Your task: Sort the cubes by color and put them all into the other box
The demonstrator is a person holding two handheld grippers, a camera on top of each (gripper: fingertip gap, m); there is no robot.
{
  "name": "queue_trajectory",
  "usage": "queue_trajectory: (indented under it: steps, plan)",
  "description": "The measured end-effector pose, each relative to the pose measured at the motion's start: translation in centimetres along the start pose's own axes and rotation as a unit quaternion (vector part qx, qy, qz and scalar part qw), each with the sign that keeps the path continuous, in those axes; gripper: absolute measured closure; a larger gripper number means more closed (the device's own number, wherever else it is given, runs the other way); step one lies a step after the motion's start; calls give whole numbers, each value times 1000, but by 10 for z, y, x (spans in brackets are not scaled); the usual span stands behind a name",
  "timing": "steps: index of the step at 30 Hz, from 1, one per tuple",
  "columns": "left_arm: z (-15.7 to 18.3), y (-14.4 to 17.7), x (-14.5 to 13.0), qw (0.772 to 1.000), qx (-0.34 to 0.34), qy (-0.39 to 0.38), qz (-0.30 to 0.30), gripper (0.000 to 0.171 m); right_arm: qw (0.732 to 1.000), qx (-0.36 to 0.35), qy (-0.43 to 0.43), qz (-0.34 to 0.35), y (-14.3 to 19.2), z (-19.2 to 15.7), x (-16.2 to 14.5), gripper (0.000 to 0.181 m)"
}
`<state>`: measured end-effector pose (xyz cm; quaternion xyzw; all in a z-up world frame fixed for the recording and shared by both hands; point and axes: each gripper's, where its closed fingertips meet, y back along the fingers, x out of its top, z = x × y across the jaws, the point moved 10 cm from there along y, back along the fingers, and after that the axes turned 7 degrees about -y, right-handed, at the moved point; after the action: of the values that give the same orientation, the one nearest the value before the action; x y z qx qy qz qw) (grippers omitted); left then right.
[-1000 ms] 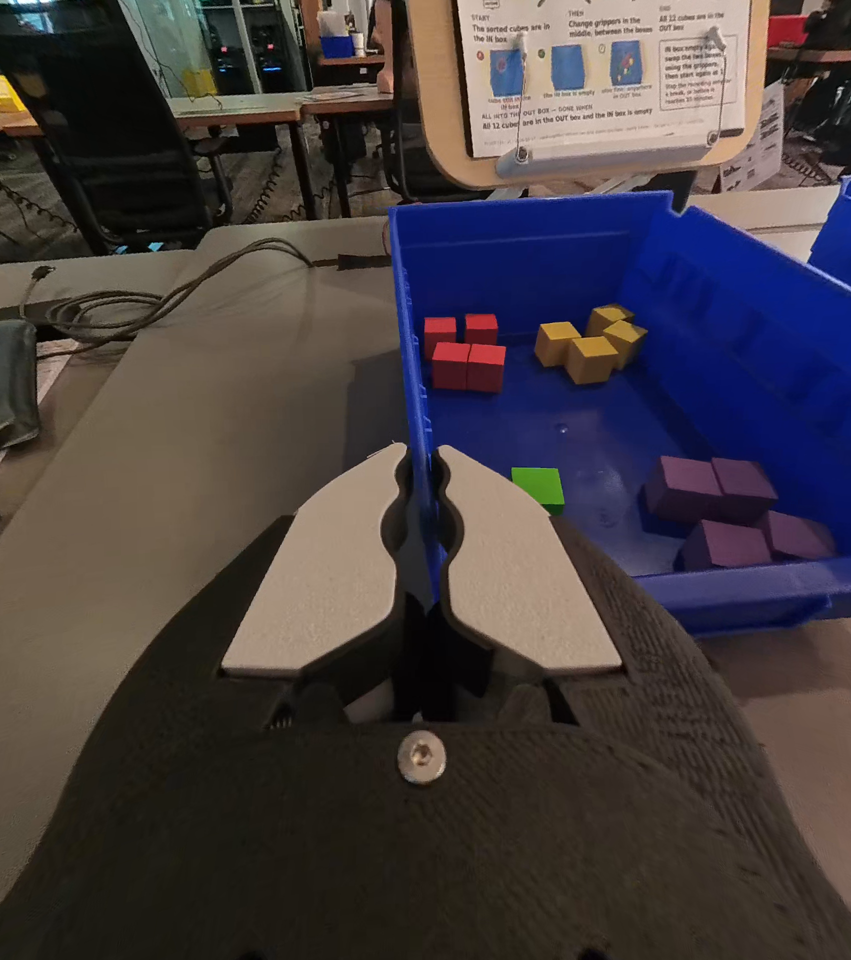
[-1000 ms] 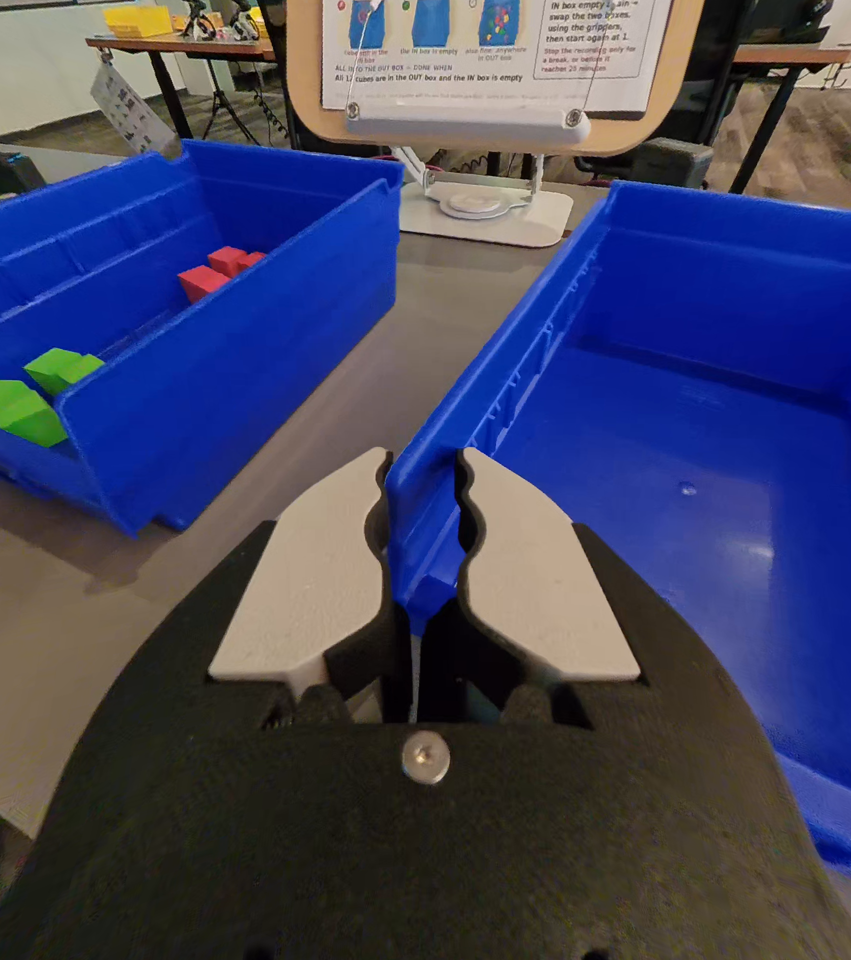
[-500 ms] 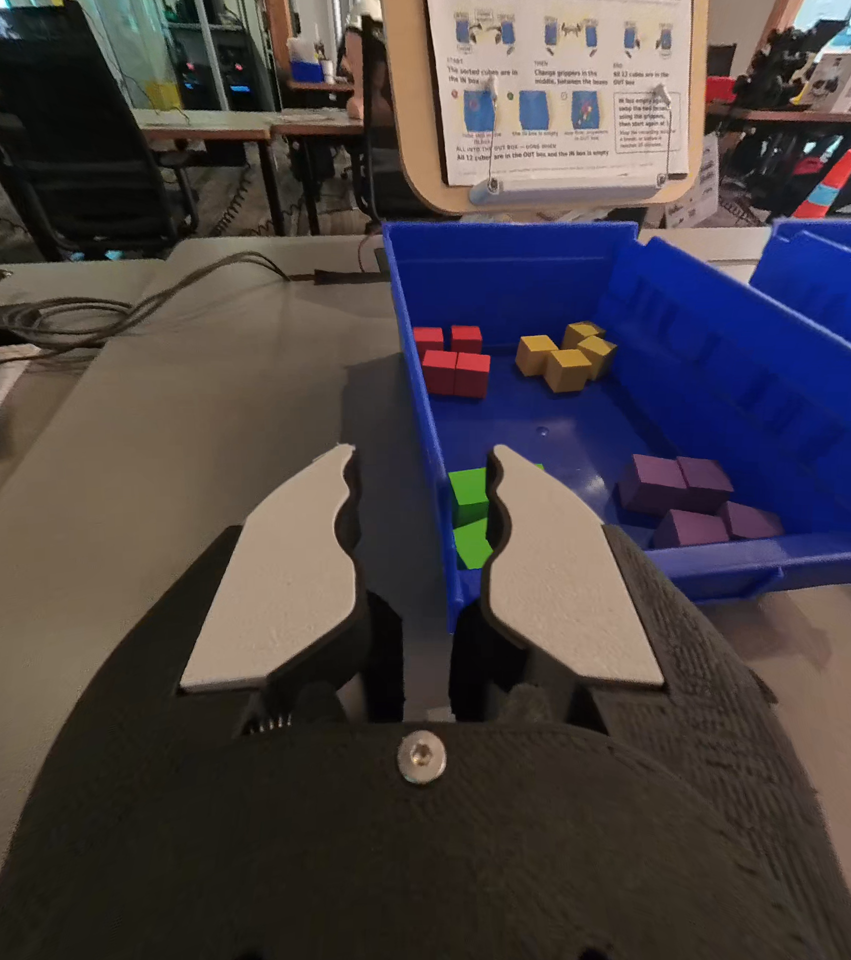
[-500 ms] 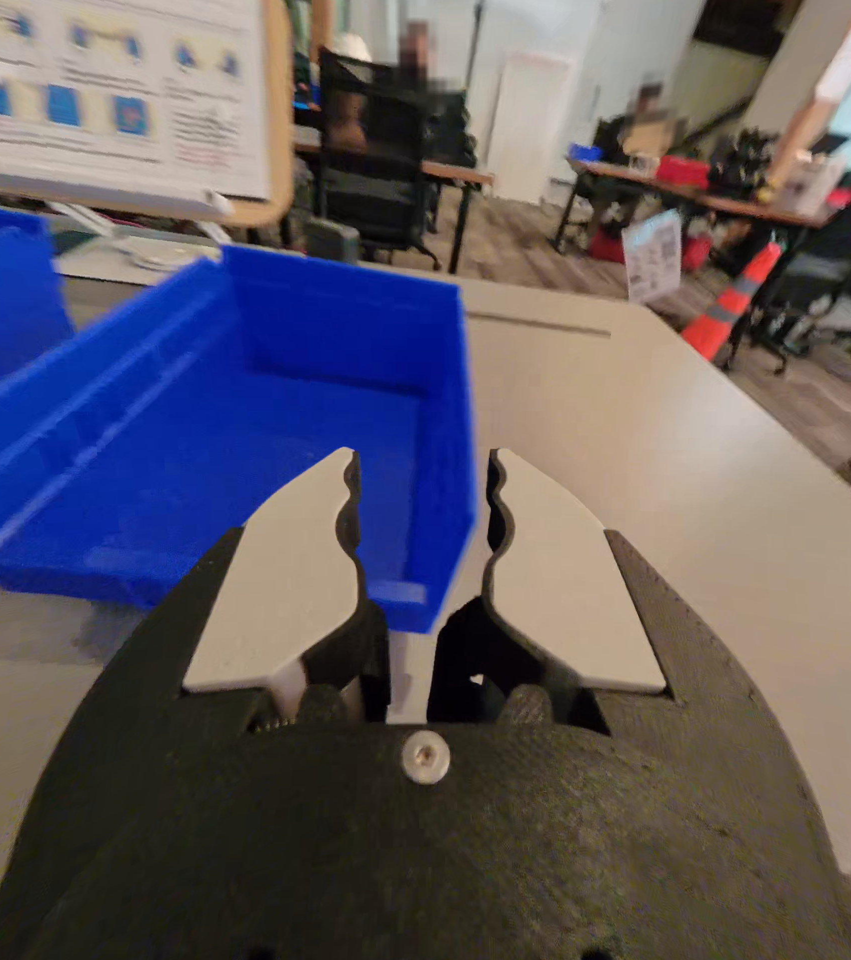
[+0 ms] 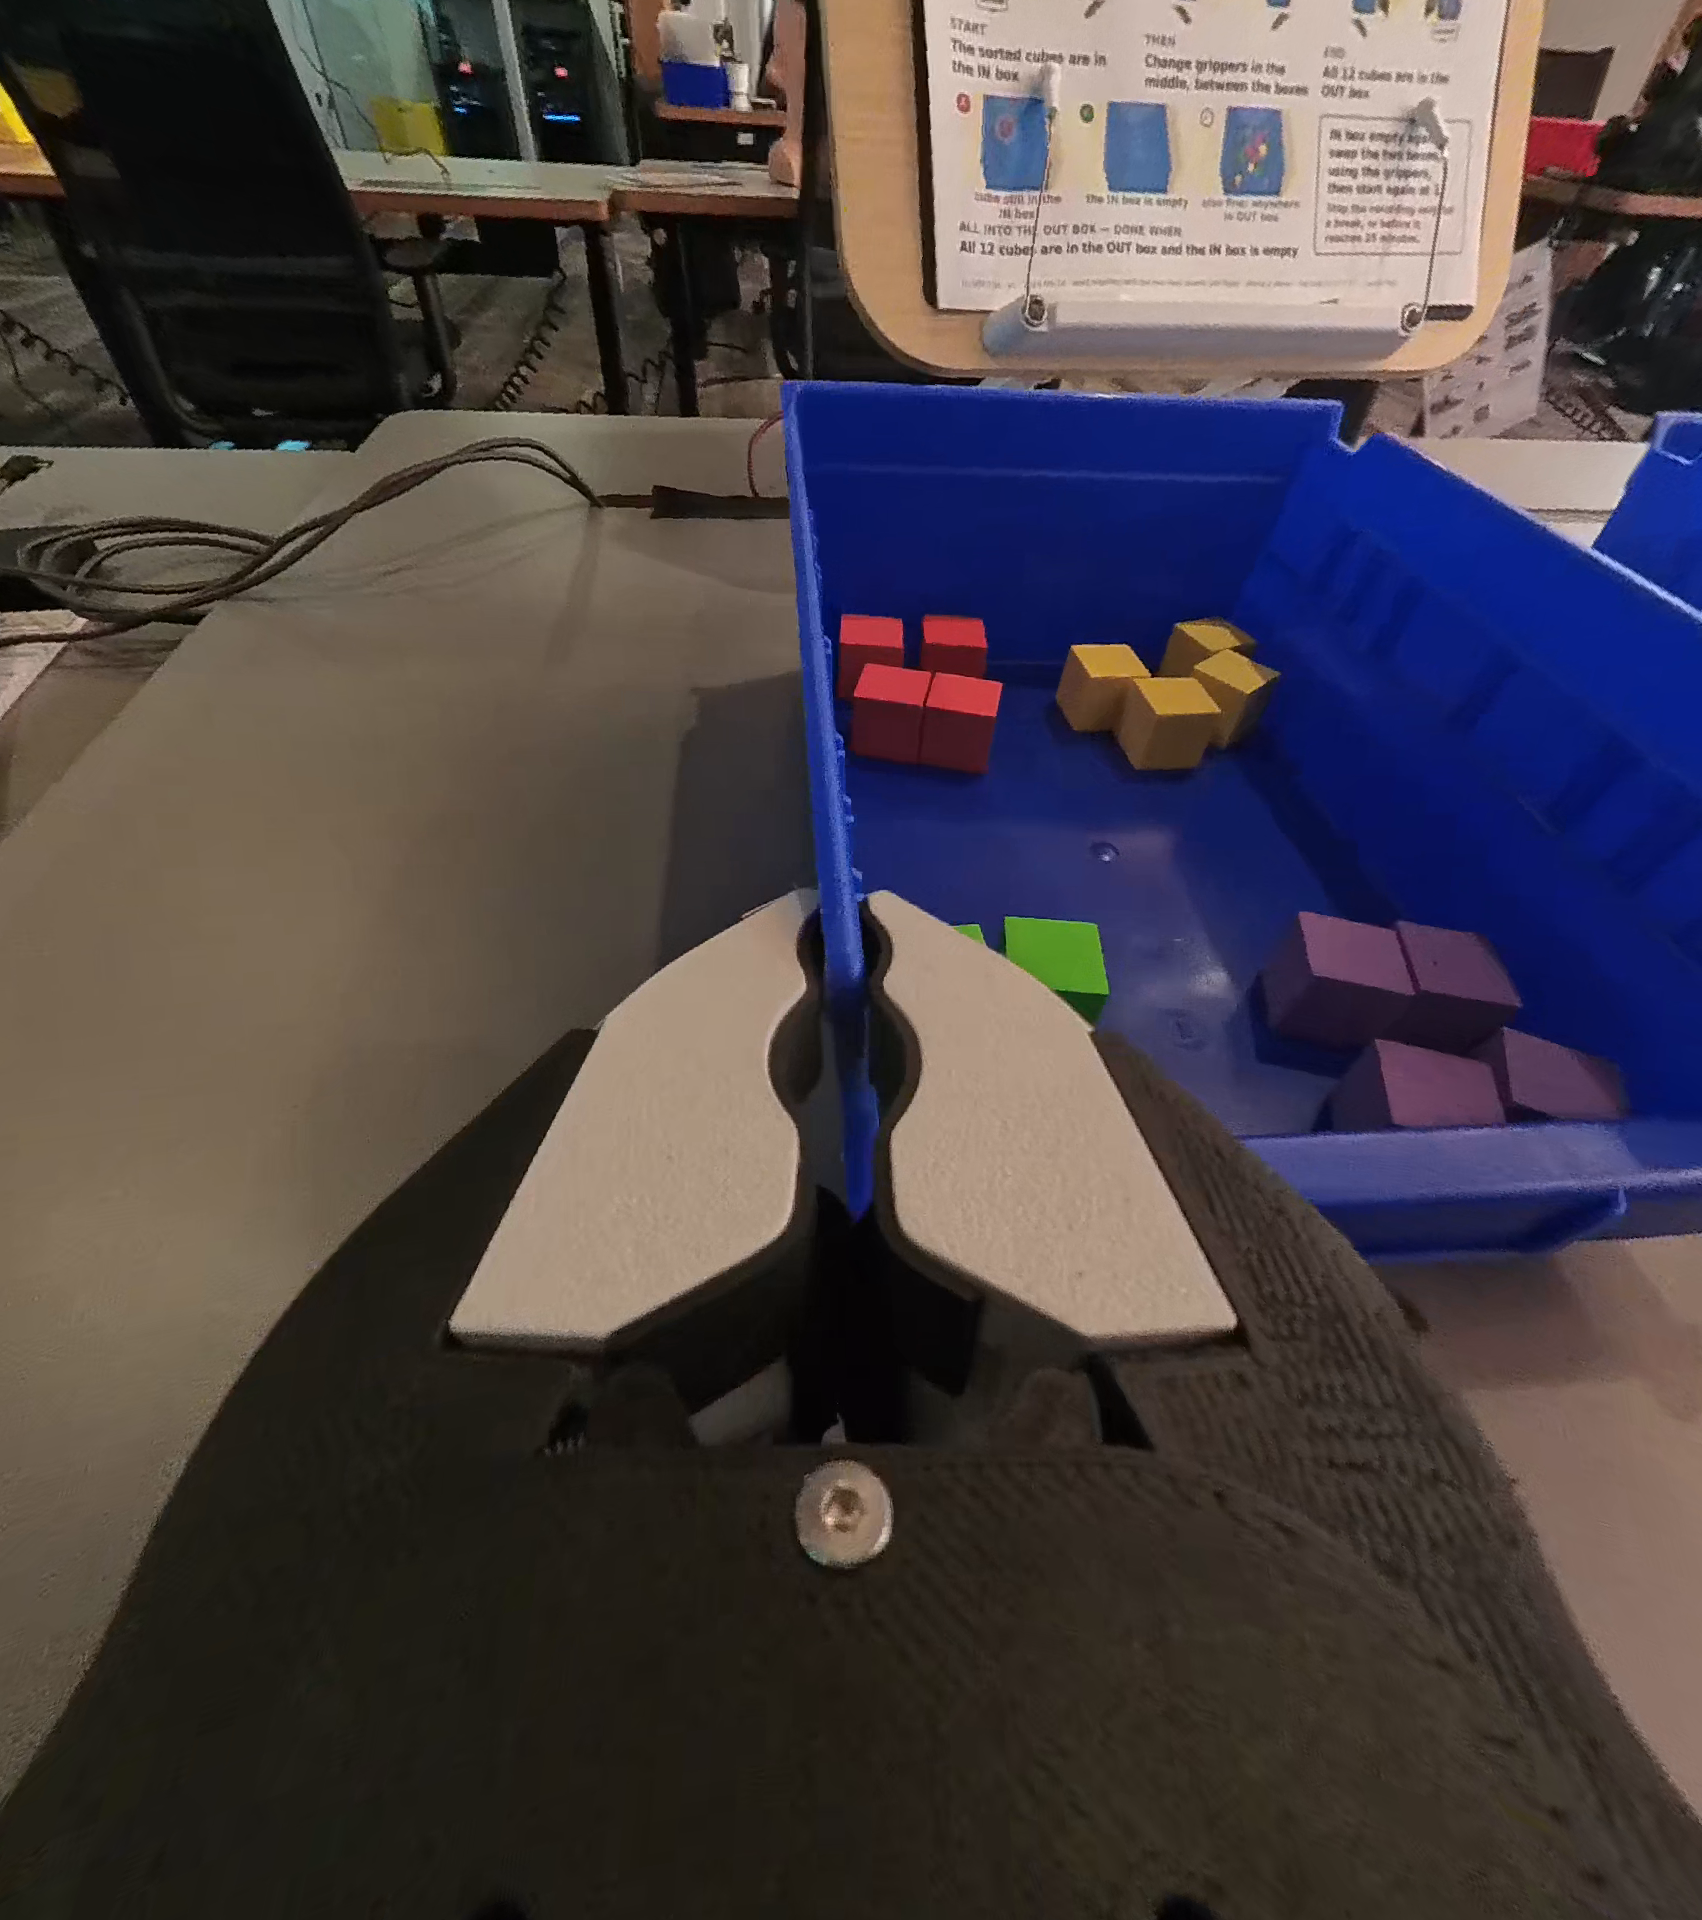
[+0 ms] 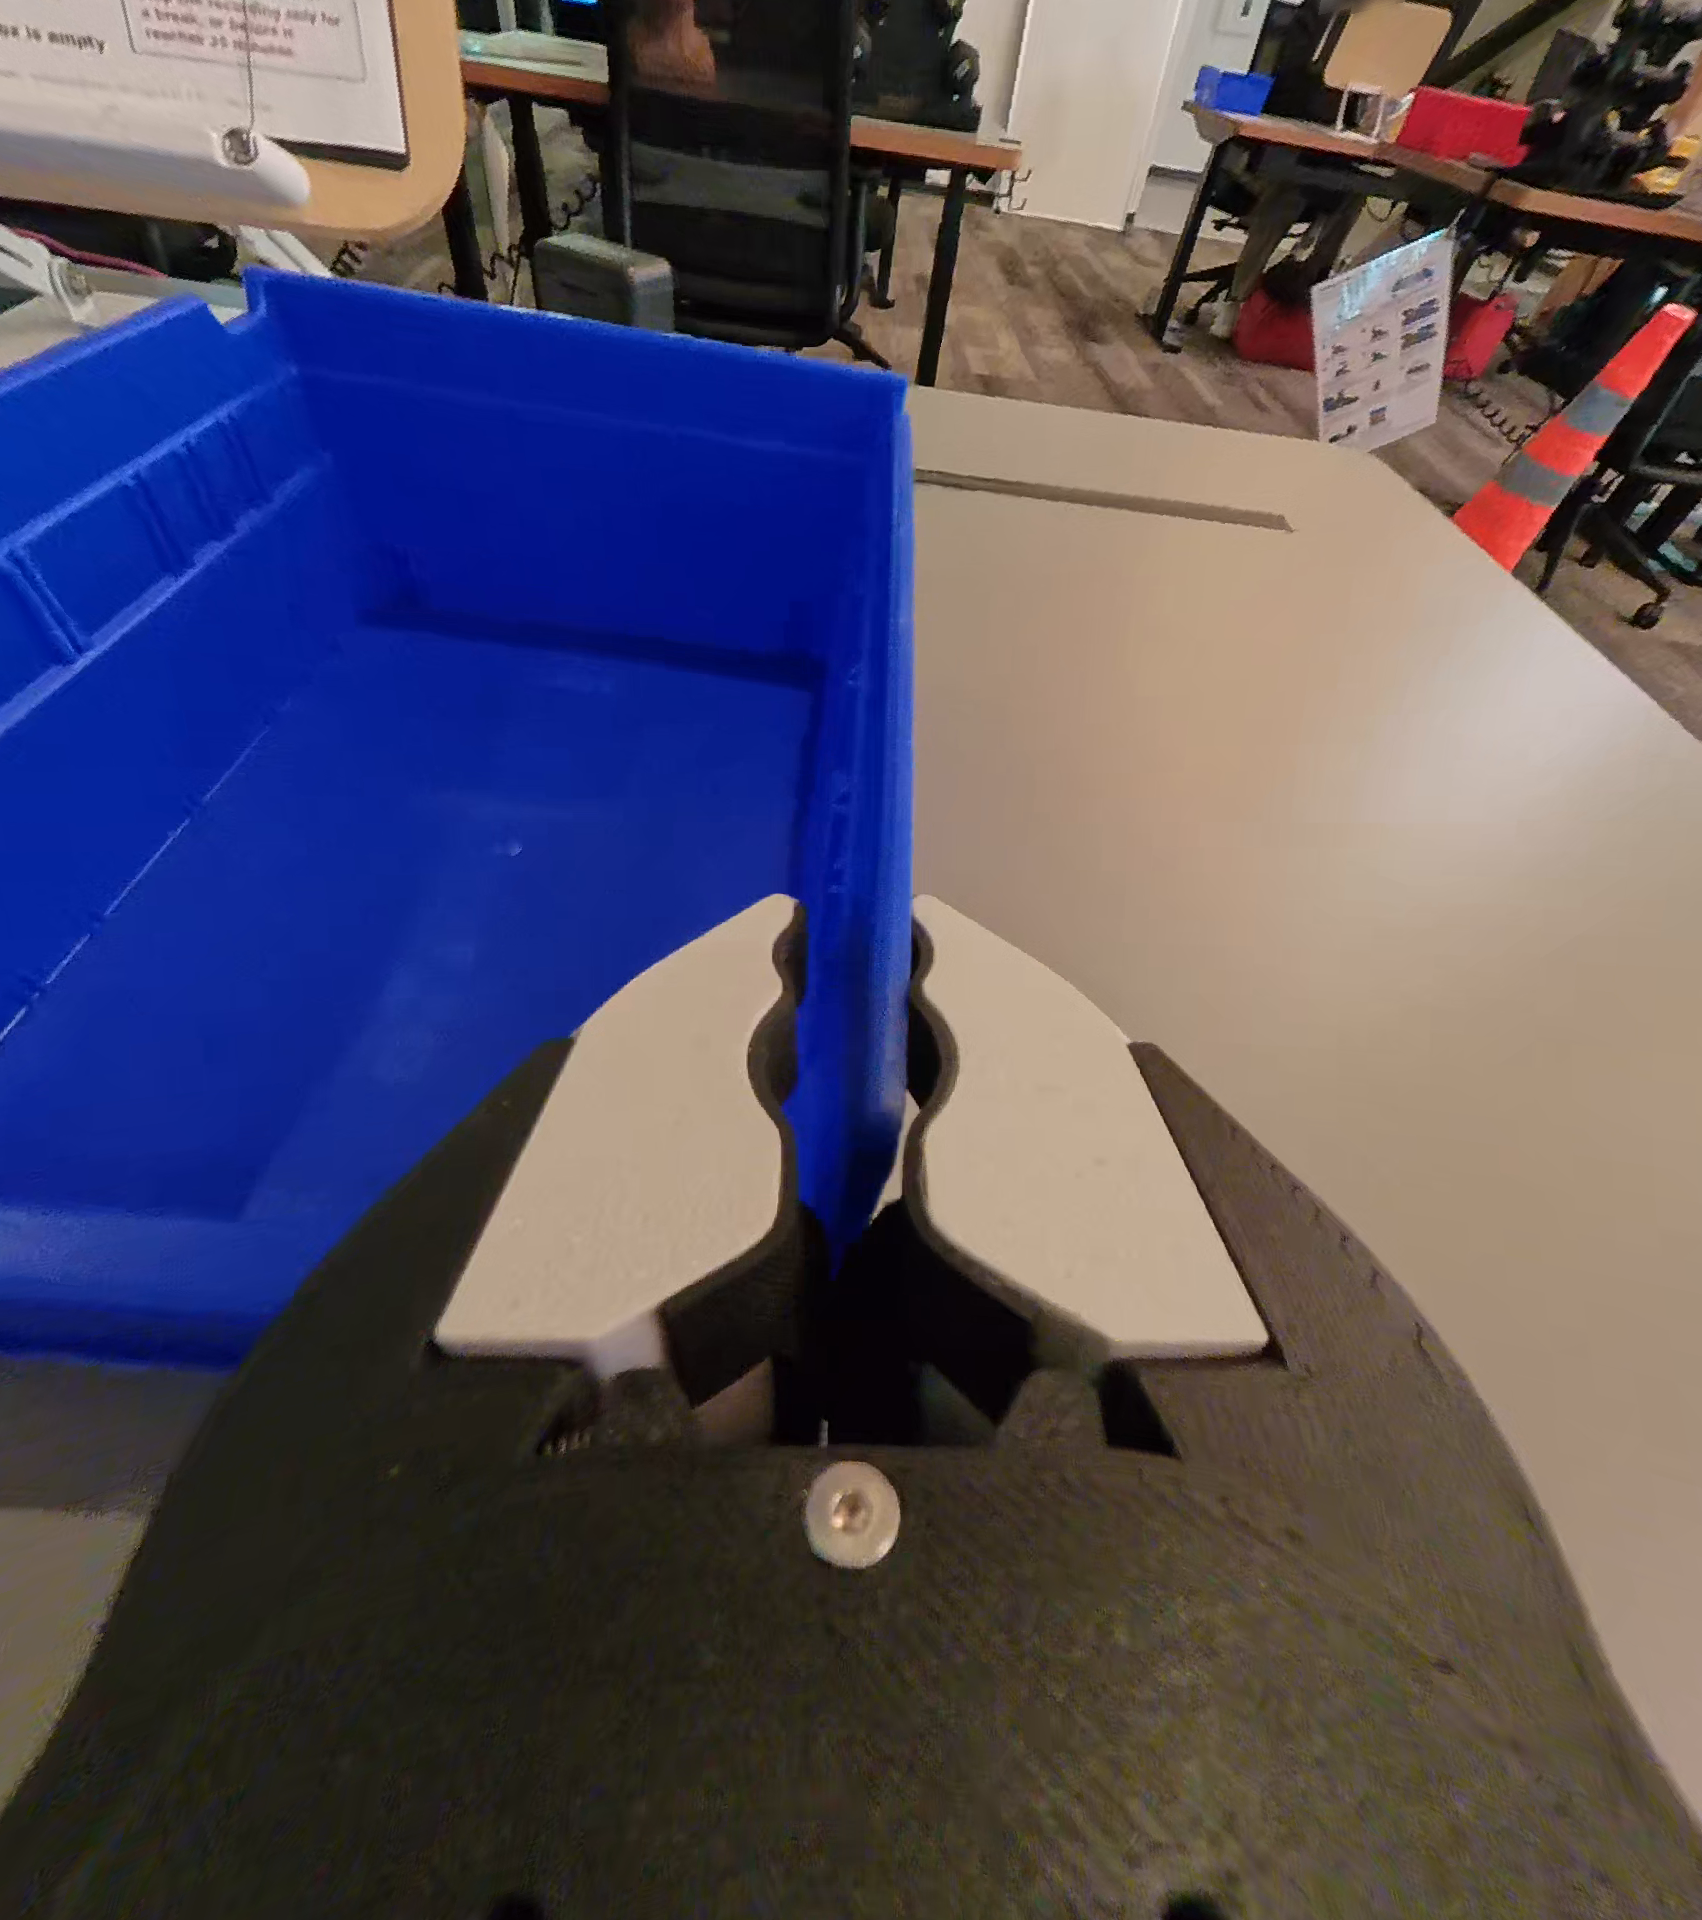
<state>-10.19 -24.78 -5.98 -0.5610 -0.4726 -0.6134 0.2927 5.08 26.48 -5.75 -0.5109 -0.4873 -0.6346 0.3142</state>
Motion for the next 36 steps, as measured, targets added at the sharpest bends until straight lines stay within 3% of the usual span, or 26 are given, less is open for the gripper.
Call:
queue_trajectory:
  steps: [12,24,36]
  plan:
    - [-8,4,-2,1000,6,-20,-1,168,1000,28,7,-10,-15,-4,6,174]
    - [-17,11,-2,998,59,2,-13,169,999,44,5,-28,-12,36,10,176]
    - [-27,-6,0,998,64,-9,-10,168,999,32,0,-26,-25,37,12,175]
